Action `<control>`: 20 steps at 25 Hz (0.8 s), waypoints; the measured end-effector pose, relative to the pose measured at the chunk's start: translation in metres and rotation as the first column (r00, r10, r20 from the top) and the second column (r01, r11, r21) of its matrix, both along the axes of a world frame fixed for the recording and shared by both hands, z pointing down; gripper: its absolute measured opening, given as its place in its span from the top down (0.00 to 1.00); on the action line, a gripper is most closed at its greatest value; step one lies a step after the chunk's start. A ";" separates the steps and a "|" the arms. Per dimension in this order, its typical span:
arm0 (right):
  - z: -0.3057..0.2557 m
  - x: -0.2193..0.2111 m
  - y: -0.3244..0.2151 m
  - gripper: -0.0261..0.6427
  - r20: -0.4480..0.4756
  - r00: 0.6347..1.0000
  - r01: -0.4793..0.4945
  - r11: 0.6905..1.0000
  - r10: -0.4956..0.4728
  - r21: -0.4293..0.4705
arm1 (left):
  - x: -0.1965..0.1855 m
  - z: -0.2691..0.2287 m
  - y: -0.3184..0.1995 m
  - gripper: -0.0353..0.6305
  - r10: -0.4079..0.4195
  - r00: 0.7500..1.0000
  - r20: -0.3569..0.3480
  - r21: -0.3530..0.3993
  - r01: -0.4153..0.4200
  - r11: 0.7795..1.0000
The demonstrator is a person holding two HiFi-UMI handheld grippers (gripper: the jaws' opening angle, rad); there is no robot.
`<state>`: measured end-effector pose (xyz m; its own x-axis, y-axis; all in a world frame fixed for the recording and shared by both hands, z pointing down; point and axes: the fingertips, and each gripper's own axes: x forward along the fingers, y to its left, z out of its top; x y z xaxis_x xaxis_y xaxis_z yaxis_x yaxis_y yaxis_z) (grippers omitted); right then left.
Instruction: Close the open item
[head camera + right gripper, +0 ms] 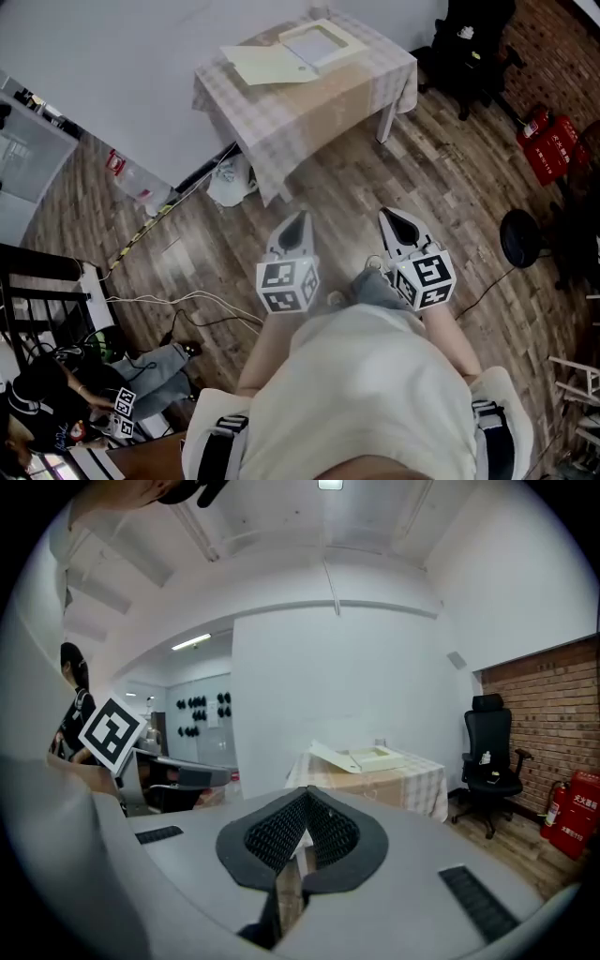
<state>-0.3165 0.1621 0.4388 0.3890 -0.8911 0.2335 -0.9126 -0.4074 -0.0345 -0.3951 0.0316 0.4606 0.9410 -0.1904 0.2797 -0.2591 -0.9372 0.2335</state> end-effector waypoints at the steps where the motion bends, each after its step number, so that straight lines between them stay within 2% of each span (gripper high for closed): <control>1: -0.001 -0.002 -0.002 0.96 -0.003 1.000 0.006 1.000 -0.006 0.001 | -0.001 -0.001 -0.001 0.94 -0.001 1.000 -0.003 0.002 0.001 1.000; 7: -0.008 -0.011 -0.015 0.96 -0.019 0.999 0.028 1.000 -0.027 0.008 | -0.006 -0.005 -0.008 0.94 0.009 1.000 -0.015 0.007 -0.009 1.000; 12: -0.008 -0.014 -0.024 0.96 0.023 0.999 0.033 0.998 -0.034 0.050 | -0.008 0.002 -0.013 0.94 0.018 1.000 0.012 0.022 -0.019 1.000; 20: 0.005 -0.004 -0.035 0.96 0.011 0.999 0.049 0.999 -0.049 0.010 | 0.004 0.012 -0.017 0.94 0.037 0.999 0.035 0.000 -0.037 0.999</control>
